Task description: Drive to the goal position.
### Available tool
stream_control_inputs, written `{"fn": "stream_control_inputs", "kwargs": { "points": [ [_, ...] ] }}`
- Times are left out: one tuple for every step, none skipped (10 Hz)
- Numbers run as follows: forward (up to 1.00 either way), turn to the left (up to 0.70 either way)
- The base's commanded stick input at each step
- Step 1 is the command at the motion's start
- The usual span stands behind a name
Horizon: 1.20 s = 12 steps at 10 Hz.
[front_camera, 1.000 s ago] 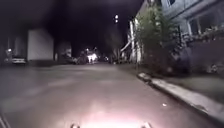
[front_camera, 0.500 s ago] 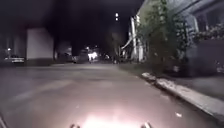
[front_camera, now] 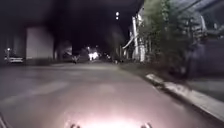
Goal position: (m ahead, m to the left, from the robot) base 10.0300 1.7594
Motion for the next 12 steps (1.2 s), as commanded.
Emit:
{"fn": "stream_control_inputs", "kwargs": {
  "points": [
    [0.7,0.0],
    [0.7,0.0],
    [0.7,0.0],
    [0.7,0.0],
    [0.7,0.0],
    [0.7,0.0],
    [0.7,0.0],
    [0.7,0.0],
    [0.7,0.0],
    [0.7,0.0],
    [0.7,0.0],
    [0.7,0.0]
  ]
}}
